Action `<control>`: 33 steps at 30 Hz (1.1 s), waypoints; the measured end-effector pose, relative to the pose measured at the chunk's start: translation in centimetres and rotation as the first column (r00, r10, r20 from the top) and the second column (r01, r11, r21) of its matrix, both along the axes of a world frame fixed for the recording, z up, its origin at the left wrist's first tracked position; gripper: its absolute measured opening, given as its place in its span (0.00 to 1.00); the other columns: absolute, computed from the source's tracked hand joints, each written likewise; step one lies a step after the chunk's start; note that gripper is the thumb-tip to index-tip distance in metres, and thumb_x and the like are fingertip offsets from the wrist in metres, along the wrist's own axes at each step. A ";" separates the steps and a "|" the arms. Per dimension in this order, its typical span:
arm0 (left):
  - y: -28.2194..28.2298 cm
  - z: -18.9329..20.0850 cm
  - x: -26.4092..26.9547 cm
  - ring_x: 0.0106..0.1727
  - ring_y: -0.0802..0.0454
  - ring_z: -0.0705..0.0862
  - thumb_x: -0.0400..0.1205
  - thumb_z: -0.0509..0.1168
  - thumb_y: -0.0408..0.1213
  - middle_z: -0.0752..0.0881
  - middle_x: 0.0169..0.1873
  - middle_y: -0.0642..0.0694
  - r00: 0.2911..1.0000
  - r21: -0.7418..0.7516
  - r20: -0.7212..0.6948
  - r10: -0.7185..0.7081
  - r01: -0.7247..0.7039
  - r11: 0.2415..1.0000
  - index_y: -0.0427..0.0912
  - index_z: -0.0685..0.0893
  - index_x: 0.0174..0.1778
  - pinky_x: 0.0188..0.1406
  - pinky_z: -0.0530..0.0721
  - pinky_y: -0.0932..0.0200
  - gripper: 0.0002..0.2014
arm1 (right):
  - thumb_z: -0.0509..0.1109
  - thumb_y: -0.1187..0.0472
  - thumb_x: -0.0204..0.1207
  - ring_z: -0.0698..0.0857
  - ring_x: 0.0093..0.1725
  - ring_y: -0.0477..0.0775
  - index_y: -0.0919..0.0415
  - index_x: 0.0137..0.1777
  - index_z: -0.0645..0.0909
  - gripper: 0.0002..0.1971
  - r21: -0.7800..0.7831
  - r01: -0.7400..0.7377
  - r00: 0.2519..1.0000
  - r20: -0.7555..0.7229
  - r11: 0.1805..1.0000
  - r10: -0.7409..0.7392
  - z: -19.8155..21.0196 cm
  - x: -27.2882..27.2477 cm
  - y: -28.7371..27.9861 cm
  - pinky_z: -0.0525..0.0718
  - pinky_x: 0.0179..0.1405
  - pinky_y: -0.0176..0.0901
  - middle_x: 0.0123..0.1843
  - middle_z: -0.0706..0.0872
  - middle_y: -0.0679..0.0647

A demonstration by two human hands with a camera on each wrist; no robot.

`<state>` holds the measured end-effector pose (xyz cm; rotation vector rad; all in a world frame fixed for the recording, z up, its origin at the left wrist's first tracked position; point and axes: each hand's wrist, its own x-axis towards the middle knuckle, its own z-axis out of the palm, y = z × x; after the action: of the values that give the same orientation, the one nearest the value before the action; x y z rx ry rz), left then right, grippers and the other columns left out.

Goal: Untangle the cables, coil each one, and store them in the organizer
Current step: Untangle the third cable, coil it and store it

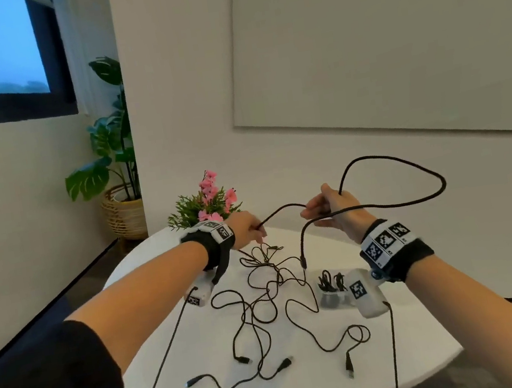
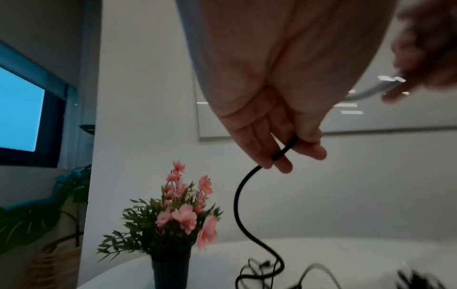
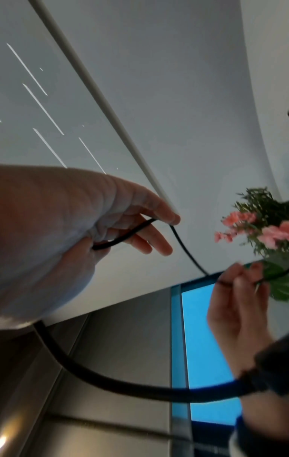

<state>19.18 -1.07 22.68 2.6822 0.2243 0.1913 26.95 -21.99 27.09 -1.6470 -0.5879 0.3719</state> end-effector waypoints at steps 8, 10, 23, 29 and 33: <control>0.9 8.9 0.6 0.43 0.56 0.87 0.77 0.70 0.34 0.90 0.45 0.45 0.879 -0.335 0.459 0.129 0.037 0.942 0.39 0.89 0.52 0.44 0.84 0.71 0.09 | 0.73 0.59 0.75 0.80 0.62 0.52 0.54 0.70 0.73 0.24 -0.217 -0.028 0.953 0.288 0.976 0.091 3.3 1.0 3.6 0.83 0.44 0.45 0.65 0.81 0.46; 0.2 11.2 0.6 0.50 0.52 0.89 0.77 0.71 0.34 0.91 0.47 0.43 0.852 -0.455 0.506 0.134 0.132 0.880 0.38 0.88 0.53 0.54 0.87 0.59 0.10 | 0.79 0.54 0.68 0.78 0.62 0.48 0.51 0.77 0.66 0.38 -0.284 -0.055 0.939 0.311 0.957 0.146 4.4 -0.1 5.4 0.84 0.42 0.42 0.68 0.73 0.40; 1.2 9.3 -1.3 0.72 0.49 0.73 0.80 0.66 0.45 0.70 0.74 0.43 0.789 -0.549 0.550 0.275 0.093 0.830 0.41 0.65 0.77 0.66 0.72 0.58 0.30 | 0.55 0.61 0.86 0.82 0.29 0.53 0.65 0.37 0.75 0.17 0.268 -0.101 0.993 0.088 0.958 0.080 13.3 -2.3 9.7 0.85 0.24 0.36 0.35 0.80 0.59; -1.8 -3.0 -0.3 0.70 0.51 0.74 0.72 0.74 0.43 0.74 0.72 0.48 0.984 -0.341 0.174 0.031 0.031 0.940 0.43 0.61 0.77 0.67 0.72 0.57 0.40 | 0.49 0.56 0.88 0.89 0.35 0.56 0.65 0.39 0.75 0.21 0.478 -0.107 0.994 0.030 0.872 0.105 16.5 -3.3 7.1 0.88 0.33 0.40 0.39 0.85 0.61; -2.5 -8.3 0.4 0.61 0.45 0.82 0.81 0.64 0.38 0.85 0.58 0.43 0.989 -0.299 0.145 0.037 0.008 0.954 0.42 0.79 0.64 0.63 0.76 0.60 0.15 | 0.47 0.55 0.87 0.90 0.43 0.59 0.63 0.40 0.75 0.21 0.503 -0.067 0.995 0.097 0.862 0.021 18.0 -2.6 4.7 0.87 0.40 0.42 0.41 0.85 0.59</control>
<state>19.61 -3.53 14.35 2.3540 0.2086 0.3334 24.33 -17.33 45.12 -1.1454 -0.7212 0.1552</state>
